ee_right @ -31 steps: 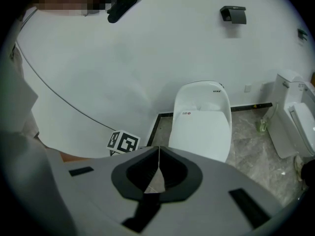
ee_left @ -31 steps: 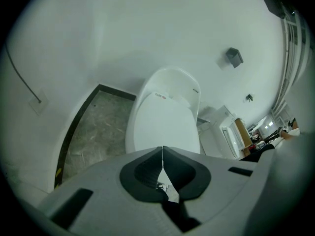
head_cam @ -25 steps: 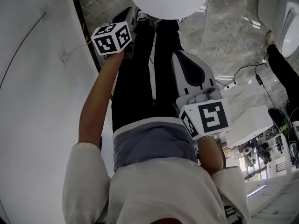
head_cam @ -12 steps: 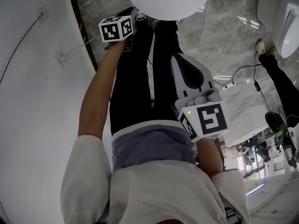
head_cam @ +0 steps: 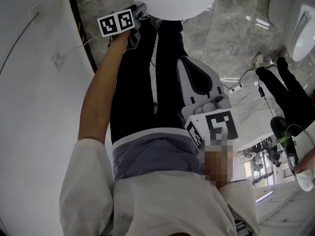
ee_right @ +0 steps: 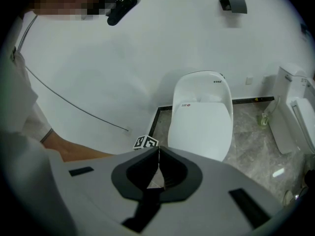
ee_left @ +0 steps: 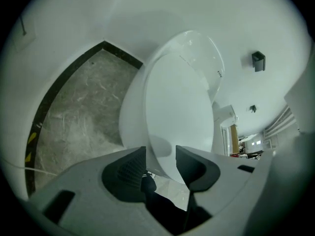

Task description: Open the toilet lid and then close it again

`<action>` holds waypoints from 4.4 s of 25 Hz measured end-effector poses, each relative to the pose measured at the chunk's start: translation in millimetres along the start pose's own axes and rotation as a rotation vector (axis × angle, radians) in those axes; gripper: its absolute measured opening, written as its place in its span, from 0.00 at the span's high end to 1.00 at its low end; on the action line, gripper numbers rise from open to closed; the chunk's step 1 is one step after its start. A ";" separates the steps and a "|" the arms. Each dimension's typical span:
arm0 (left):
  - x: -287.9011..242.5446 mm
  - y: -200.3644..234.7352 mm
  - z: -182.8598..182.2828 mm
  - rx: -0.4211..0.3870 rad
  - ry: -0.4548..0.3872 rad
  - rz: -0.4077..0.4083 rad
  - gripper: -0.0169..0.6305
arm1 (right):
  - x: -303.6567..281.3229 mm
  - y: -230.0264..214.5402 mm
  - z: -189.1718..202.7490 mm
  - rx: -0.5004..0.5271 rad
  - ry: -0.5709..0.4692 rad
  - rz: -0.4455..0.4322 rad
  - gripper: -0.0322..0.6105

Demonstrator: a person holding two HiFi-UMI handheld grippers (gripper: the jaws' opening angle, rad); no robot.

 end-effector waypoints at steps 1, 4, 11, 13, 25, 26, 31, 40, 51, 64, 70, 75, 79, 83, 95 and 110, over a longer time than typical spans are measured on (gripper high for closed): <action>-1.0 -0.6 -0.7 0.015 -0.003 0.010 0.72 | 0.0 -0.7 0.1 -0.003 -0.001 0.003 0.93; -1.3 -2.4 0.1 0.027 -0.005 0.020 0.72 | -1.2 -1.6 1.4 -0.006 0.004 0.005 0.93; -0.4 -4.2 -1.4 0.068 -0.040 0.010 0.72 | -3.7 1.1 2.2 -0.005 0.008 -0.001 0.93; -0.4 -5.8 -0.8 0.054 -0.041 -0.004 0.71 | -4.4 2.8 1.8 -0.003 0.007 -0.001 0.93; 4.0 -11.0 -0.8 0.019 -0.031 -0.023 0.69 | -5.5 2.2 0.5 -0.020 0.003 0.002 0.93; 4.8 -11.3 -1.0 0.018 -0.032 -0.023 0.69 | -5.4 2.4 0.4 -0.021 0.002 0.002 0.93; 7.9 -13.5 -2.5 0.030 -0.036 -0.008 0.69 | -5.2 2.8 -1.1 -0.023 0.000 0.000 0.93; 14.5 -18.2 -3.8 0.063 -0.050 -0.005 0.69 | 2.2 3.3 -6.4 -0.021 -0.013 0.006 0.93; 34.2 -31.1 -9.7 0.067 -0.068 0.018 0.76 | 15.8 17.9 -20.0 -0.017 -0.040 0.008 0.93; 64.3 -50.2 -17.0 0.014 -0.088 0.042 0.81 | 42.4 22.1 -38.8 0.025 -0.092 0.074 0.93; 79.8 -60.7 -22.2 0.022 -0.111 0.061 0.83 | 51.8 40.0 -40.4 0.034 -0.105 0.055 0.93; 88.8 -73.3 -28.6 -0.005 -0.110 0.052 0.83 | 62.7 45.2 -47.1 0.043 -0.125 0.047 0.93; 94.0 -83.5 -34.5 0.003 -0.122 0.060 0.84 | 73.1 43.4 -54.5 0.054 -0.144 0.051 0.93; 103.0 -91.0 -40.1 0.011 -0.141 0.071 0.84 | 82.6 45.1 -62.6 0.058 -0.168 0.060 0.93; 118.3 -112.4 -57.7 0.036 -0.163 0.107 0.85 | 97.9 61.3 -86.8 0.080 -0.222 0.048 0.93; 144.5 -147.7 -91.9 0.058 -0.223 0.148 0.87 | 120.5 78.1 -112.7 0.104 -0.281 0.067 0.93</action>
Point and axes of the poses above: the fingertips, and each gripper's own axes: x backward along the fingers, y to its left, z out of its underside, the point moved 1 cm from there along x, backward along the fingers
